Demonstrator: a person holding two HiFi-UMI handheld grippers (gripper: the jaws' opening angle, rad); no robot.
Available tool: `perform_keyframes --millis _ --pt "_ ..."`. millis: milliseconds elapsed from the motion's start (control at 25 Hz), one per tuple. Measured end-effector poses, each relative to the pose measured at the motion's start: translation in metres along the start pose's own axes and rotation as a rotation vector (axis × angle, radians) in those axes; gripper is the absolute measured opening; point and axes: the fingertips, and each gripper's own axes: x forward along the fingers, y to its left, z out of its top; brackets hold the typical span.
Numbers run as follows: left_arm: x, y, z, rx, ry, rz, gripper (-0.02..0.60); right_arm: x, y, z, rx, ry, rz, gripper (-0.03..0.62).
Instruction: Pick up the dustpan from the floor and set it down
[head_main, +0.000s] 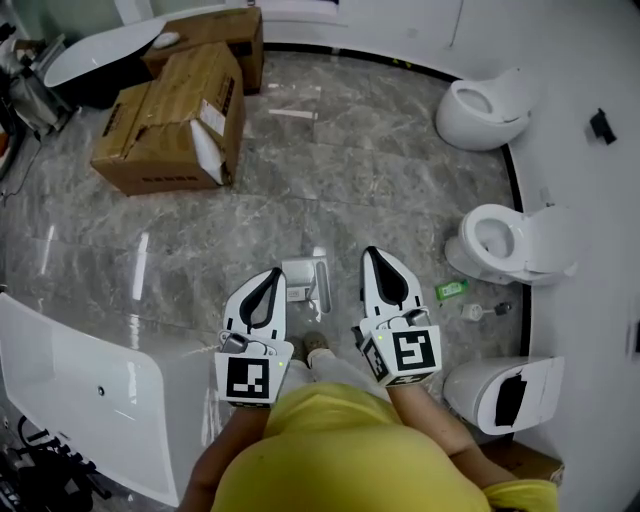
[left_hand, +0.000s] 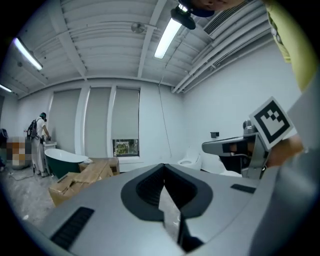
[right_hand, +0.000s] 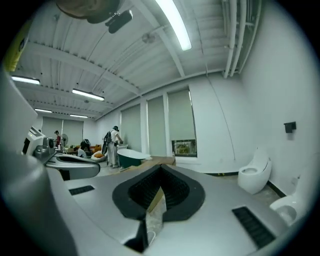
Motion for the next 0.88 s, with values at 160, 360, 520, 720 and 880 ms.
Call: perform_keyframes --millis 160,360,520,720,880 --pt "-0.01 0.01 0.037 0.017 -0.057 0.059 0.003 -0.013 0.005 0.043 -0.075 -0.1 -0.008 0.009" --pt "-0.019 0.017 0.068 0.061 -0.095 0.095 0.003 -0.023 0.01 0.079 -0.143 -0.186 -0.007 0.011" --pt "-0.022 0.02 0.081 0.068 -0.114 0.108 0.003 -0.022 0.011 0.093 -0.133 -0.218 -0.002 0.009" --pt "-0.021 0.021 0.081 0.061 -0.112 0.099 0.003 -0.018 0.009 0.081 -0.125 -0.177 0.034 0.009" --pt "-0.019 0.02 0.077 0.053 -0.103 0.094 0.003 -0.016 0.008 0.076 -0.122 -0.164 0.03 0.009"
